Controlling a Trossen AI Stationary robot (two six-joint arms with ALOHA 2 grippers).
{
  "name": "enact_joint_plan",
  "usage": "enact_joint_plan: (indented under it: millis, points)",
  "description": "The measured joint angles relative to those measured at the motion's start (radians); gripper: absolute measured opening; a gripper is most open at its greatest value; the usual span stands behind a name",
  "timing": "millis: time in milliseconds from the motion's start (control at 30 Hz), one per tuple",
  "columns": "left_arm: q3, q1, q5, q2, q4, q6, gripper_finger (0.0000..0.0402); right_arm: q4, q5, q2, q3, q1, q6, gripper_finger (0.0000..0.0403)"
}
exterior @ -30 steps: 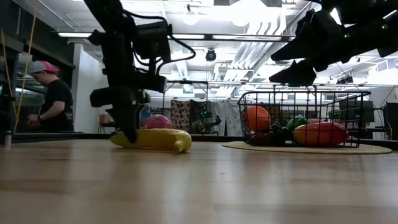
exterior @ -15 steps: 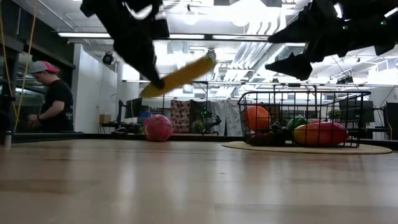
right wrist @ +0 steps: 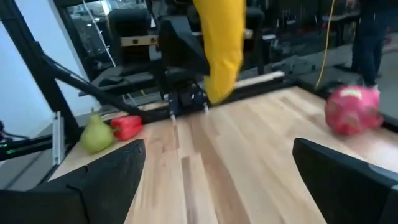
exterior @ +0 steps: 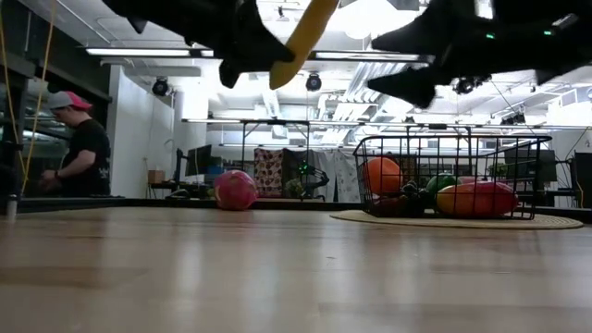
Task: Build produce basket
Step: Put the banana into the wire basket
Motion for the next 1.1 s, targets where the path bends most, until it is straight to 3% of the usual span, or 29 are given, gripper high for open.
enact_joint_plan:
  millis: [167, 400, 600, 933, 1100]
  points:
    - [-0.043, -0.011, 0.003, 0.025, 0.117, -0.091, 0.0075, 0.055, -0.001, 0.133, 0.114, 0.0, -0.107, 0.0398]
    - [-0.045, -0.028, -0.037, 0.058, 0.178, -0.147, 0.0075, 0.109, 0.035, 0.217, 0.247, -0.002, -0.272, 0.0398]
    - [-0.044, -0.033, -0.012, 0.067, 0.2, -0.148, 0.0076, 0.142, 0.121, 0.217, 0.293, -0.003, -0.364, 0.0398]
    - [-0.044, -0.033, 0.012, 0.067, 0.212, -0.153, 0.0076, 0.165, 0.085, 0.217, 0.326, -0.002, -0.395, 0.0397]
    - [-0.044, -0.031, 0.012, 0.067, 0.21, -0.153, 0.0076, 0.165, 0.099, 0.217, 0.326, -0.002, -0.387, 0.0353]
